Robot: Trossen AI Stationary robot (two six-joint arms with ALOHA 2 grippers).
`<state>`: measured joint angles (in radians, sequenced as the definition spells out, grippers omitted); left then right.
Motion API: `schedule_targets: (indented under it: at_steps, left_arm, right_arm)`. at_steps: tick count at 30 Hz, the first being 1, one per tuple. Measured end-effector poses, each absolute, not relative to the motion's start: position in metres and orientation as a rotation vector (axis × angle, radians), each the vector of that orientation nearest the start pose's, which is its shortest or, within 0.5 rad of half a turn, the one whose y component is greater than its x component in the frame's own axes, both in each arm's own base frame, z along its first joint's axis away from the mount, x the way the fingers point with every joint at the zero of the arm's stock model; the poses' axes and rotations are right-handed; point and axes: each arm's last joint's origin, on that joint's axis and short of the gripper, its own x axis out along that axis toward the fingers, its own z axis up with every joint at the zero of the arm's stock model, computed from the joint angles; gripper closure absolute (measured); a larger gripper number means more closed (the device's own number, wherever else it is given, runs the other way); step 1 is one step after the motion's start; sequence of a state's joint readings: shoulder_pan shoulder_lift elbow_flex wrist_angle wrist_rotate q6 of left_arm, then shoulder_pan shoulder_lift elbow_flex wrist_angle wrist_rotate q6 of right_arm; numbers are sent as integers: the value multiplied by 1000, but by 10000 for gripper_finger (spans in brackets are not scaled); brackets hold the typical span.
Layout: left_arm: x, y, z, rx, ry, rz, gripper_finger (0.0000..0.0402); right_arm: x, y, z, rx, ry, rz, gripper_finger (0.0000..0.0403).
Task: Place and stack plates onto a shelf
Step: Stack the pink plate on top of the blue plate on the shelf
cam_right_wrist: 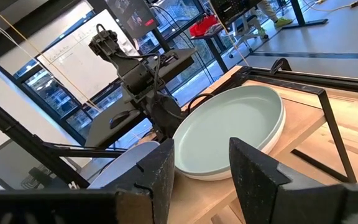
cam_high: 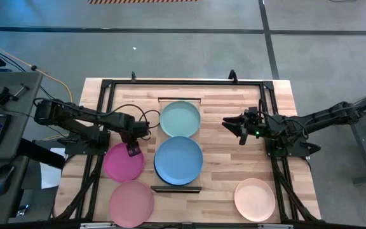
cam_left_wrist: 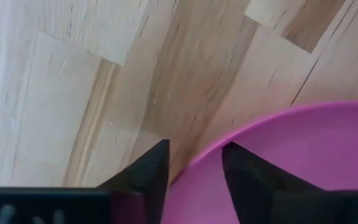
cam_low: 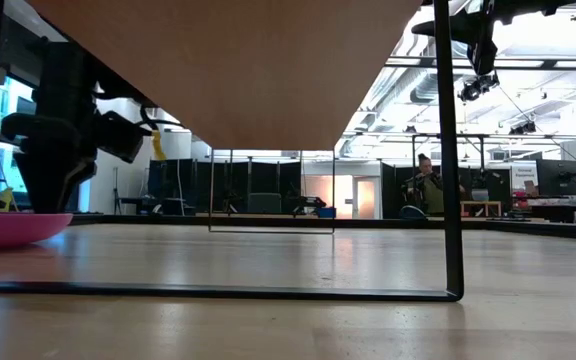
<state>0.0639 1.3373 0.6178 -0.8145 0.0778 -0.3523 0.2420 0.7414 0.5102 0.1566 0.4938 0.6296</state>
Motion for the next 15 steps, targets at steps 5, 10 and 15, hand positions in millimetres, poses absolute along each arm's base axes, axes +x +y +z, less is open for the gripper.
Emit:
schedule_targets:
  at_steps: [5, 10, 15]
  left_arm:
    - [186, 10, 148, -421, 1519, 283, 359]
    - [185, 9, 148, -458, 1530, 291, 391]
    - [178, 9, 152, -484, 1561, 332, 397]
  right_arm:
    - [169, 28, 277, 601, -12, -265, 268]
    - [169, 28, 277, 602, -12, -265, 268]
    - [169, 28, 277, 602, -12, -265, 268]
